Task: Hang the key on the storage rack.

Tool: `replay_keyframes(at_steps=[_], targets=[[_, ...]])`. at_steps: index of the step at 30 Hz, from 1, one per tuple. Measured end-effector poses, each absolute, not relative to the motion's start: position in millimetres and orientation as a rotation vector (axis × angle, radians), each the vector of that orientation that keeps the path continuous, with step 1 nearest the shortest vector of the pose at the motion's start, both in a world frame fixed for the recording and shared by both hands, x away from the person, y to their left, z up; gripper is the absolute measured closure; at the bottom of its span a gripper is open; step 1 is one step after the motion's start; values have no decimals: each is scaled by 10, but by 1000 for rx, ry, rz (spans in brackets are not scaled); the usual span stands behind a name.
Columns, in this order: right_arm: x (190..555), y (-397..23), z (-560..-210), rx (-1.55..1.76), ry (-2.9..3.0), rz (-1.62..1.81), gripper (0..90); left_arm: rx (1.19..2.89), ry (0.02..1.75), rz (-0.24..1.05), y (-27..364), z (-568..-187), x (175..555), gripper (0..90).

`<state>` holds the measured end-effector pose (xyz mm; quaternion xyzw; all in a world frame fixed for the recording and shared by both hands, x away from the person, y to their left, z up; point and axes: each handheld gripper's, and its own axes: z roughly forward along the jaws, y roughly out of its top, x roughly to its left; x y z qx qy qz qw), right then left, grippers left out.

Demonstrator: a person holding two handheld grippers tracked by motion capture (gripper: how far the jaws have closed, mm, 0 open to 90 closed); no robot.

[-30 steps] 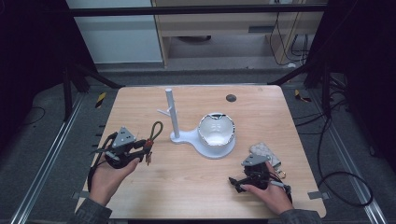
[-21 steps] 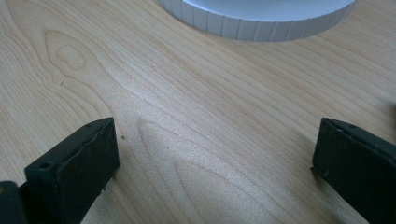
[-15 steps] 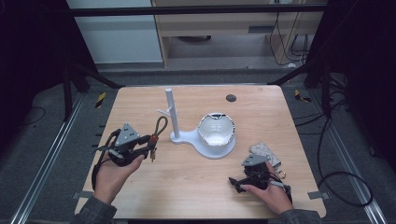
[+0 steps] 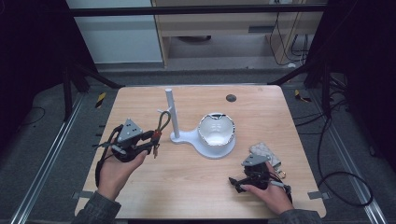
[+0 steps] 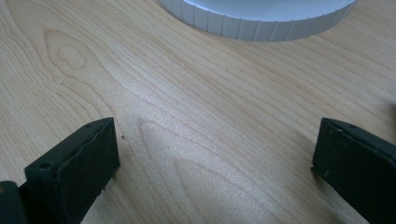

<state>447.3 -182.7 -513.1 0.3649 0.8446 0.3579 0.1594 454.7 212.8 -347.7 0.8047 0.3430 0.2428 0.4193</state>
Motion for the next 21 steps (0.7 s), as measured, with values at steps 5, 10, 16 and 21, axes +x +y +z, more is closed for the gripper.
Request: replay_keyframes(at_steps=[5,10,16,21], targets=[[4473,-1827,-5131,1043,2414,1023,4,1990,884,615,2098,-3471,4621,658],[4473,-1827,-5131,1043,2414,1023,5,1983,896,618,2075,-3483,4702,658],[4473,-1827,-5131,1043,2414,1023,5,1980,917,612,2027,-3544,4818,657],[4473,-1827,-5130,1043,2414,1023,4,1972,936,605,1986,-3593,4885,657]])
